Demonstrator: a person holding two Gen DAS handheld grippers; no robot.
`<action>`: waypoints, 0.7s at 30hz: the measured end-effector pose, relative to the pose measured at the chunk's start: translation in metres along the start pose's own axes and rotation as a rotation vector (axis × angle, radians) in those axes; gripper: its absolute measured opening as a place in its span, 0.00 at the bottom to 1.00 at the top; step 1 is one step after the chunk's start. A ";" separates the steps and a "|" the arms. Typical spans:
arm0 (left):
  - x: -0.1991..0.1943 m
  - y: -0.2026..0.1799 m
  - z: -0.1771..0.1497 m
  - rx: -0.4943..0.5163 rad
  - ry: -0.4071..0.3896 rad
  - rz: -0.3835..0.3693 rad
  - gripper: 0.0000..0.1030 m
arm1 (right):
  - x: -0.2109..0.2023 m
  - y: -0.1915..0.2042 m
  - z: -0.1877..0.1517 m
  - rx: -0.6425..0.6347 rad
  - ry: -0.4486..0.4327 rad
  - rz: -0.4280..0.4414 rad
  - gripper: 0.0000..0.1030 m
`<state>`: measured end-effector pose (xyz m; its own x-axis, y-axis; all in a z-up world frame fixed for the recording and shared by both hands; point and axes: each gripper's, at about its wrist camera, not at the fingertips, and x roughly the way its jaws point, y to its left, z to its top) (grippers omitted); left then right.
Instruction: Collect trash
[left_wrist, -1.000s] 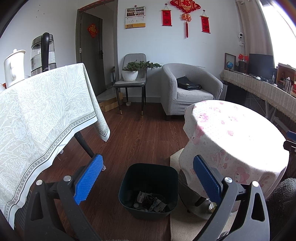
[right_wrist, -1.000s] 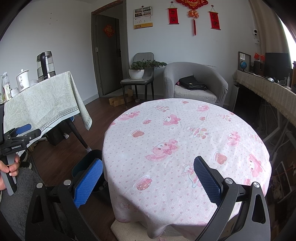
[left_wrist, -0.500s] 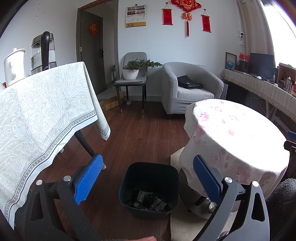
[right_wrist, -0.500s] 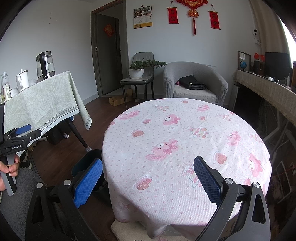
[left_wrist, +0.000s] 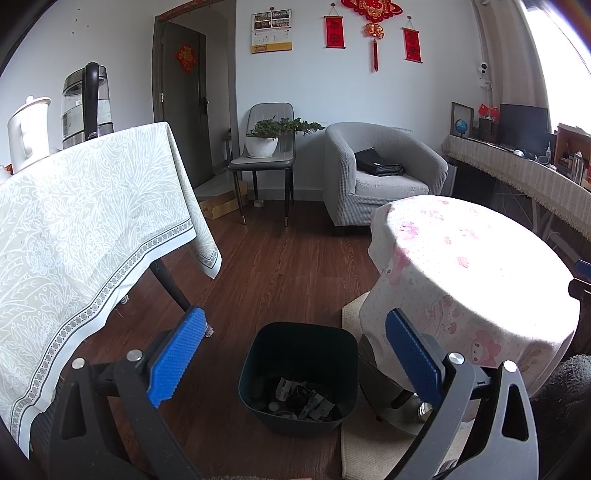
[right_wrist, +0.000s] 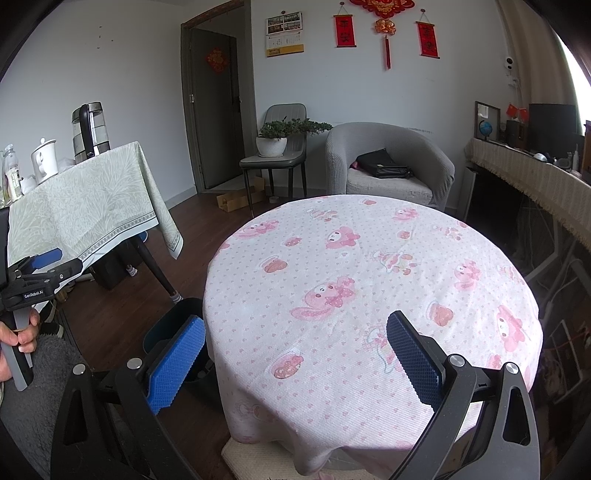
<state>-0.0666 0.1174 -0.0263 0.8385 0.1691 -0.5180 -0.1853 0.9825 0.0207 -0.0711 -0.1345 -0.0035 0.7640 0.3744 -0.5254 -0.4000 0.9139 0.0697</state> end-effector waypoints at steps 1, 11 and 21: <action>0.000 -0.001 0.000 0.001 0.000 0.000 0.97 | 0.000 0.000 0.000 0.001 0.000 0.000 0.97; 0.000 -0.001 0.000 0.004 -0.001 0.001 0.97 | 0.000 0.001 0.000 0.000 0.000 0.000 0.97; -0.003 -0.005 0.000 0.020 -0.013 -0.012 0.97 | 0.000 0.001 0.001 -0.001 0.000 0.000 0.97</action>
<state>-0.0687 0.1116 -0.0250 0.8473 0.1580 -0.5070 -0.1647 0.9858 0.0319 -0.0711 -0.1334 -0.0030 0.7640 0.3743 -0.5256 -0.4006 0.9137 0.0684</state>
